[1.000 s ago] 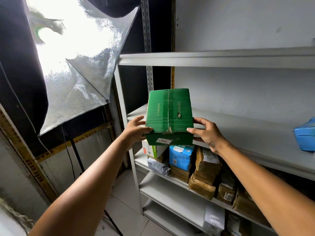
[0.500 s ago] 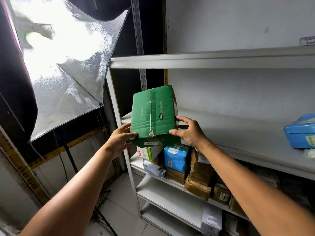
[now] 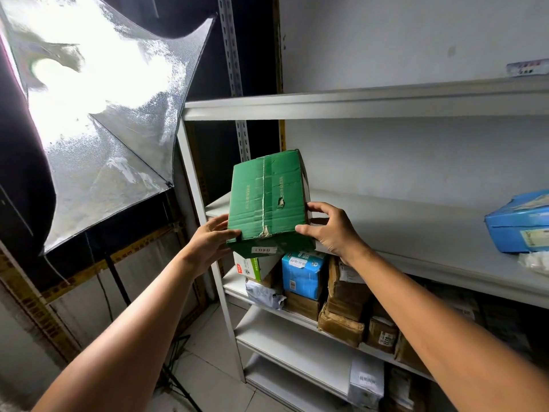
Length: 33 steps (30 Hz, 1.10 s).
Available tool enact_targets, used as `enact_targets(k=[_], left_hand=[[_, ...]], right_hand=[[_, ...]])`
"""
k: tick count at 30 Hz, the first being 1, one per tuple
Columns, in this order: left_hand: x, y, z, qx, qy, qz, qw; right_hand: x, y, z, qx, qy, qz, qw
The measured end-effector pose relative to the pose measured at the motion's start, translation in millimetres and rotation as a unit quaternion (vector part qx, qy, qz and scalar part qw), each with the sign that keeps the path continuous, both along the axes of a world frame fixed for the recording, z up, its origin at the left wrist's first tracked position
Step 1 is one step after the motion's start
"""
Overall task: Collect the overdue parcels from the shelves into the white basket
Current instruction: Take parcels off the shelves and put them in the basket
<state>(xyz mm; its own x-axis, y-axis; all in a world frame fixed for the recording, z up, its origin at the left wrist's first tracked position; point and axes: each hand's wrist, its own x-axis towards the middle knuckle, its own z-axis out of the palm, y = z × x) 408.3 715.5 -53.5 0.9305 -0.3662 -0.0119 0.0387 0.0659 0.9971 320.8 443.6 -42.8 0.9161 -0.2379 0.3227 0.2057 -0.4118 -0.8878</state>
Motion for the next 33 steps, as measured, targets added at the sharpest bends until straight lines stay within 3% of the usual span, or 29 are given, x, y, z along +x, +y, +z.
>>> enact_targets(k=[7, 21, 33], left_hand=[[-9.5, -48.8, 17.1, 0.043, -0.035, -0.009, 0.998], [-39.2, -203.7, 22.8, 0.066, -0.049, -0.087, 0.993], [22.3, -336.2, 2.3, 0.087, -0.049, -0.212, 0.972]], right_hand=[[-22.6, -40.2, 2.8, 0.072, 0.001, -0.03, 0.997], [-93.3, -171.9, -5.3, 0.118, 0.015, -0.125, 0.985], [-82.6, -266.8, -21.0, 0.173, 0.041, -0.238, 0.955]])
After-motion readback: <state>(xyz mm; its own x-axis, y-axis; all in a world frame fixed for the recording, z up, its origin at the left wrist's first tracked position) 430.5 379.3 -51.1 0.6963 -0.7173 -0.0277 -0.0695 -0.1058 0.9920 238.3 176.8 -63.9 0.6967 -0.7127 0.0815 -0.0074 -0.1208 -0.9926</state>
